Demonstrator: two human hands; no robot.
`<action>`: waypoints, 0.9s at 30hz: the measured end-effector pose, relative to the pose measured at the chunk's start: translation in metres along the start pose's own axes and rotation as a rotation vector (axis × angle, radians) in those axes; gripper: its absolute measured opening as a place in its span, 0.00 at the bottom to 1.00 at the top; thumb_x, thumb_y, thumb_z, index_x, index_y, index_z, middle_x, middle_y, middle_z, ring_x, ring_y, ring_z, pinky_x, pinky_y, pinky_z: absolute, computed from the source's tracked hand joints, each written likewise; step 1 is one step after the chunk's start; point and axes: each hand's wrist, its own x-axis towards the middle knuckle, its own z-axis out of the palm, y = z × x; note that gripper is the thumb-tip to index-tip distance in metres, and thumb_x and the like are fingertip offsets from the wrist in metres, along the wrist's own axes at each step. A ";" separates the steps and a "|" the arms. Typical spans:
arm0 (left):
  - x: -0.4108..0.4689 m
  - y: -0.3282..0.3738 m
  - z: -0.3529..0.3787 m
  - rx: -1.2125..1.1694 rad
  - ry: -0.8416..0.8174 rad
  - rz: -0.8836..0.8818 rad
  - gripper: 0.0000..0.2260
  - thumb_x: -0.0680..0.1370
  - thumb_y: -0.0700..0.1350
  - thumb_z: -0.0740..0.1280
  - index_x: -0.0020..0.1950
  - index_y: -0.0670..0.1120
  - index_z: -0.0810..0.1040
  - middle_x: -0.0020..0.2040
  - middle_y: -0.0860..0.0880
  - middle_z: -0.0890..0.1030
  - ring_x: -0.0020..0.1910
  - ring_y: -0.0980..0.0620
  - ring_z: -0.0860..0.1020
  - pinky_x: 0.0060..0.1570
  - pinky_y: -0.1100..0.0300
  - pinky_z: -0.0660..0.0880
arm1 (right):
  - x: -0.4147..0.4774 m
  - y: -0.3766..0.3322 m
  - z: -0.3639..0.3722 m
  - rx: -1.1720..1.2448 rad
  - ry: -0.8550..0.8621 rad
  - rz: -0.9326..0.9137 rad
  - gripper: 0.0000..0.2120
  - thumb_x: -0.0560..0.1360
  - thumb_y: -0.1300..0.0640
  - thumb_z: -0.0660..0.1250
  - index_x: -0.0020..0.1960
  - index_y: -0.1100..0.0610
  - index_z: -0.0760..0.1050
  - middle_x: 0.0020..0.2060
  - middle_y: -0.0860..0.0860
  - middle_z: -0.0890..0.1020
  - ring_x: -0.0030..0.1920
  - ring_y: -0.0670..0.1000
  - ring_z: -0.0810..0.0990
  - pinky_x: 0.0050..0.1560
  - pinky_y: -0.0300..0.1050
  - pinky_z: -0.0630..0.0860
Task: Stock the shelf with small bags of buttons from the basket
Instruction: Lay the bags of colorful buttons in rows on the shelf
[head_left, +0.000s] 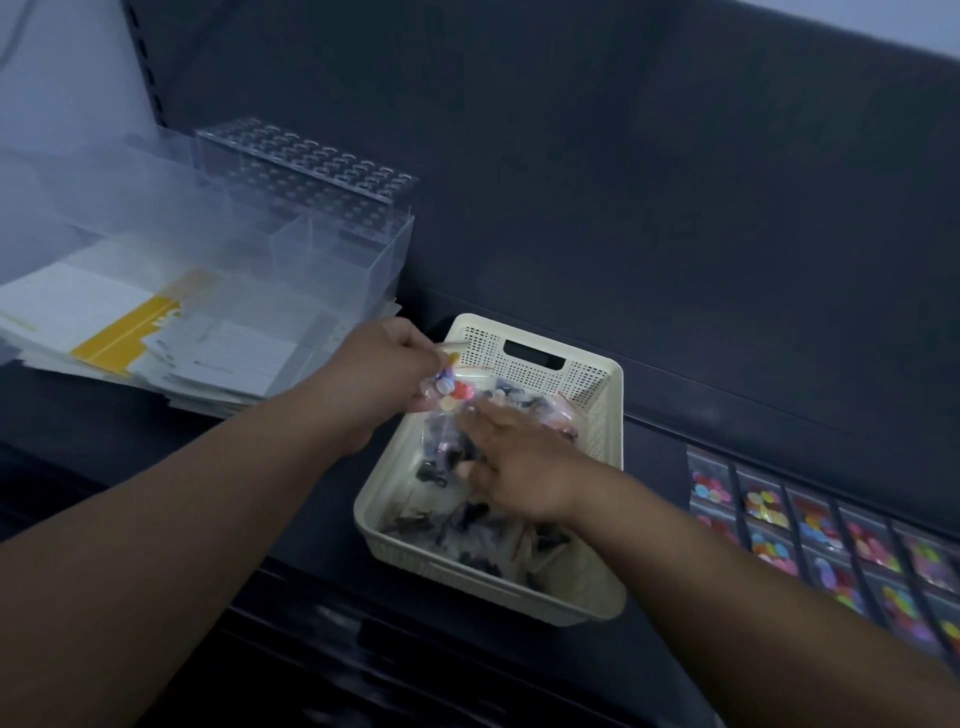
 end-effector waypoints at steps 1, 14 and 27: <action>0.001 0.000 0.000 0.016 -0.003 0.006 0.07 0.75 0.35 0.66 0.37 0.43 0.75 0.39 0.42 0.80 0.35 0.51 0.76 0.40 0.59 0.78 | 0.002 0.000 0.003 -0.026 -0.054 0.006 0.31 0.79 0.44 0.54 0.77 0.48 0.44 0.77 0.47 0.42 0.76 0.55 0.43 0.74 0.58 0.49; 0.020 0.004 0.017 0.054 -0.065 0.001 0.06 0.76 0.37 0.67 0.39 0.42 0.75 0.40 0.44 0.80 0.38 0.50 0.79 0.38 0.61 0.80 | -0.001 0.014 0.013 -0.091 -0.128 0.167 0.37 0.74 0.34 0.51 0.77 0.49 0.45 0.76 0.57 0.46 0.75 0.62 0.44 0.73 0.59 0.47; 0.023 -0.002 0.016 0.041 -0.062 0.004 0.03 0.76 0.37 0.66 0.43 0.39 0.76 0.44 0.42 0.82 0.41 0.50 0.82 0.35 0.64 0.80 | 0.013 0.046 -0.037 0.017 0.244 0.265 0.12 0.75 0.61 0.60 0.58 0.58 0.72 0.54 0.56 0.79 0.54 0.57 0.77 0.44 0.40 0.68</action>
